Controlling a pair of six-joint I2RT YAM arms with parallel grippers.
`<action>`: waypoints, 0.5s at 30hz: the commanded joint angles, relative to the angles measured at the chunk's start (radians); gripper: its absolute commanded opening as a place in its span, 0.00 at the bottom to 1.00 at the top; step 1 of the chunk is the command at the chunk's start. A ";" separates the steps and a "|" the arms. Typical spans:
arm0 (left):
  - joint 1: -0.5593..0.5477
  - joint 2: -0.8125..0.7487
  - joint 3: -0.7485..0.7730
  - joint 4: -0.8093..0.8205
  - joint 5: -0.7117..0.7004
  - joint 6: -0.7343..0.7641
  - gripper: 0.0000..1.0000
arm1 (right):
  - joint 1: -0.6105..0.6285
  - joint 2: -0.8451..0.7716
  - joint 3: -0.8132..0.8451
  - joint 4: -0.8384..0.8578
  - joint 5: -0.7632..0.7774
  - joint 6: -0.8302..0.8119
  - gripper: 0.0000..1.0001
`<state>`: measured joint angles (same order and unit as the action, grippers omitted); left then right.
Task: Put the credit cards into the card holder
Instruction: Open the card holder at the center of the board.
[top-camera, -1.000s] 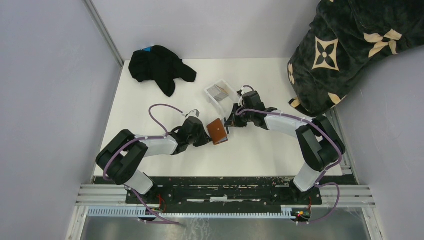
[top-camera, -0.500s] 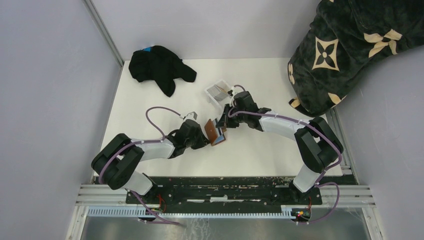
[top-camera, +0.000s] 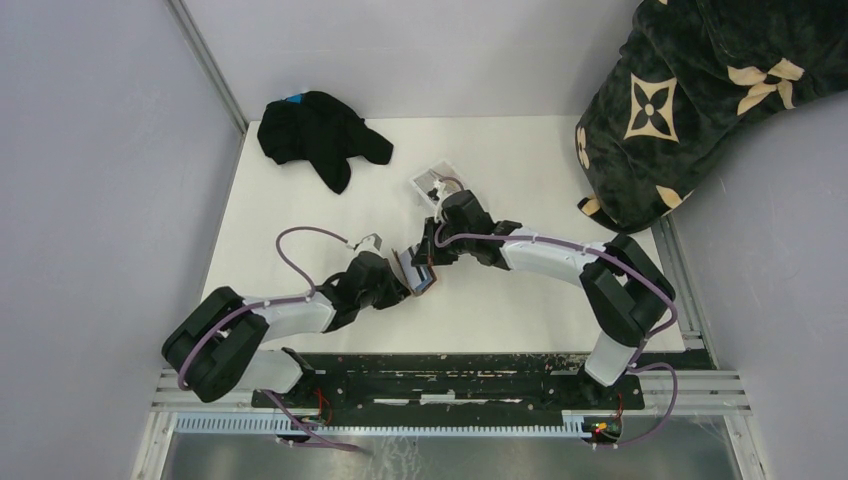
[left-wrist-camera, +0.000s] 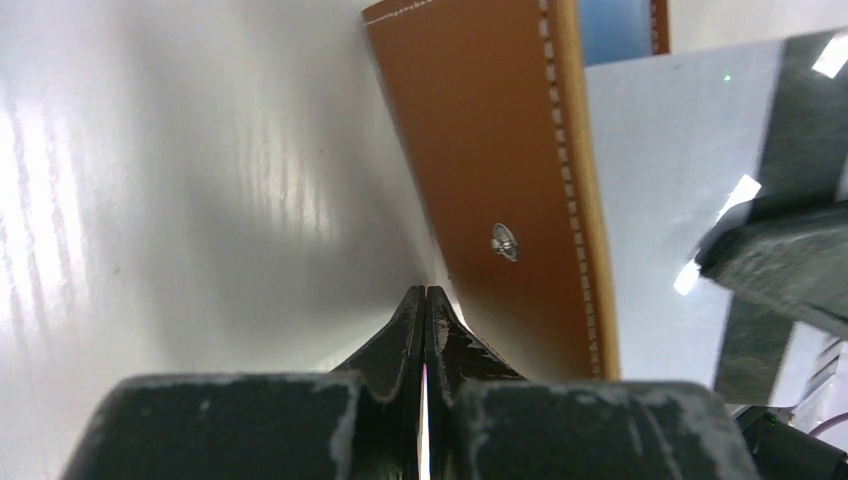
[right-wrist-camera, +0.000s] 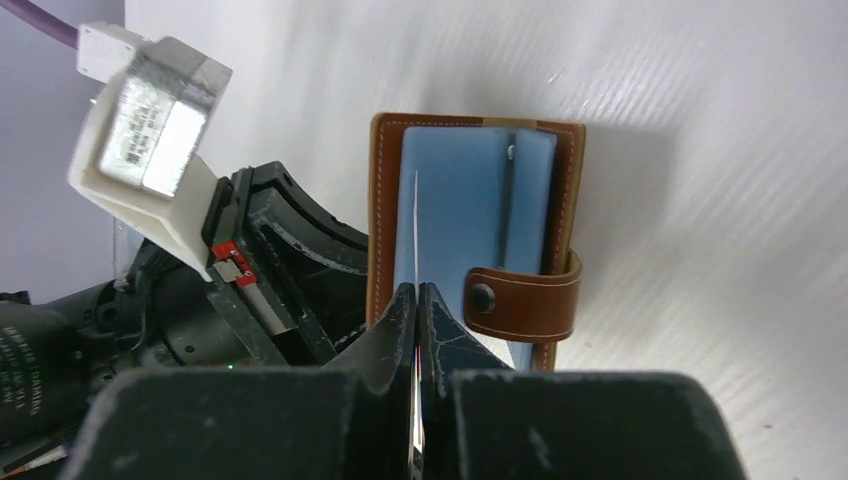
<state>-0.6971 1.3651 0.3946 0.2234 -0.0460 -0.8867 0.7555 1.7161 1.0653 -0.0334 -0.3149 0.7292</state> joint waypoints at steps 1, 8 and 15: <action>-0.003 -0.027 -0.095 -0.139 -0.046 -0.044 0.03 | 0.042 0.033 0.038 0.016 0.035 -0.027 0.01; -0.004 -0.137 -0.144 -0.183 -0.057 -0.077 0.03 | 0.087 0.078 0.051 -0.009 0.076 -0.066 0.01; -0.012 -0.267 -0.106 -0.355 -0.095 -0.085 0.03 | 0.108 0.106 0.071 -0.072 0.160 -0.122 0.01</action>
<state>-0.7010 1.1542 0.2878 0.0959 -0.0792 -0.9535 0.8520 1.8065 1.0847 -0.0734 -0.2264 0.6582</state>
